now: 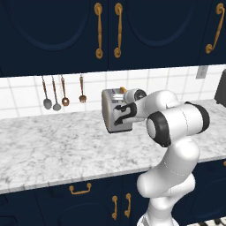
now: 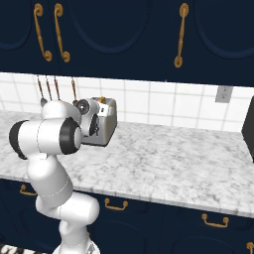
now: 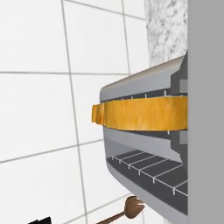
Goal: Start the toaster. Once the lever pops up, take the bread to the plate on the dining counter.
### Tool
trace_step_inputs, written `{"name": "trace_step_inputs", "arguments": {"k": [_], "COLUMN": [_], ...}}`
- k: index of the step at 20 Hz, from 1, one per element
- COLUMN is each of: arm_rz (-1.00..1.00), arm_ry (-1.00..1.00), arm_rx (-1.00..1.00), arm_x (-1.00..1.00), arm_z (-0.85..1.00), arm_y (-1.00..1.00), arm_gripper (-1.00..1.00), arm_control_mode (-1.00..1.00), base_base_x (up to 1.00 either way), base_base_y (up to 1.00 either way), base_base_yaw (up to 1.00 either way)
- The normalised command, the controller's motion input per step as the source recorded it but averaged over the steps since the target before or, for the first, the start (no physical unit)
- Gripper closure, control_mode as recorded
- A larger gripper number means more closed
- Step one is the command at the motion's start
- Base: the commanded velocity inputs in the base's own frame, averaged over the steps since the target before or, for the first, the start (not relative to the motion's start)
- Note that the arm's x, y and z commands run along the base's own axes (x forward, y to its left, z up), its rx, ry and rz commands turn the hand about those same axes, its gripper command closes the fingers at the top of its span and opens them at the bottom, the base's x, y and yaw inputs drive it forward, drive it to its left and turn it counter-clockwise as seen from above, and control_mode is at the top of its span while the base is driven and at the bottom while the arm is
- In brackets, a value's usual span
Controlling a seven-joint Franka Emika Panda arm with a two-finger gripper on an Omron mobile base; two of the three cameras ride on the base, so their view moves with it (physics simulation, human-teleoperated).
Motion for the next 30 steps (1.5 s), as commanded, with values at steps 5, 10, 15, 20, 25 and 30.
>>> {"name": "trace_step_inputs", "arguments": {"k": [5, 10, 15, 20, 25, 30], "arm_rz": [0.0, 0.0, 0.0, 0.0, 0.0, 0.0], "arm_ry": [0.0, 0.0, -0.06, -0.11, -0.09, 0.0], "arm_rx": [0.0, 0.0, 0.0, 0.0, 0.0, -0.02], "arm_x": [0.0, 0.0, -0.08, -0.33, -0.49, -0.65], "arm_z": [0.0, 0.0, 0.16, 0.5, 0.72, 0.72], "arm_y": [0.0, 0.0, 0.0, 0.0, 0.02, 0.02], "arm_gripper": [1.0, 1.0, 1.0, 1.0, 1.0, 1.0], "arm_control_mode": [-1.0, -1.0, -1.0, -1.0, -1.0, -1.0], "base_base_x": [0.0, 0.0, 0.0, 0.0, 0.0, 0.0], "base_base_y": [0.0, 0.0, 0.0, 0.0, 0.0, 0.0], "base_base_yaw": [0.0, 0.0, 0.0, 0.0, 0.0, 0.0]}}
